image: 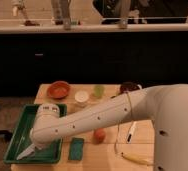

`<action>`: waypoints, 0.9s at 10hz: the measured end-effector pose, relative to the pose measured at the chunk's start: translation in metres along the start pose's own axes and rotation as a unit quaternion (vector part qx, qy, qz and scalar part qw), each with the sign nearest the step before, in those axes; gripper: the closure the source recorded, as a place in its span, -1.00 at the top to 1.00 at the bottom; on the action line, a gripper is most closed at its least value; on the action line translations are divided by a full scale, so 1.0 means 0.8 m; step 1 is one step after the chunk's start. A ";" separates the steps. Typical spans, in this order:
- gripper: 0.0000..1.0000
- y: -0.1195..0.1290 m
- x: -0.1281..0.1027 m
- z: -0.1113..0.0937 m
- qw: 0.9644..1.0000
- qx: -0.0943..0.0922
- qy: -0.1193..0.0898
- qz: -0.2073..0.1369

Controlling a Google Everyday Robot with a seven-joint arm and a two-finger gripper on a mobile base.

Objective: Wipe tray with towel

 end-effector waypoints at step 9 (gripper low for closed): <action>-1.00 0.013 0.060 0.084 0.994 -0.032 -0.083 0.060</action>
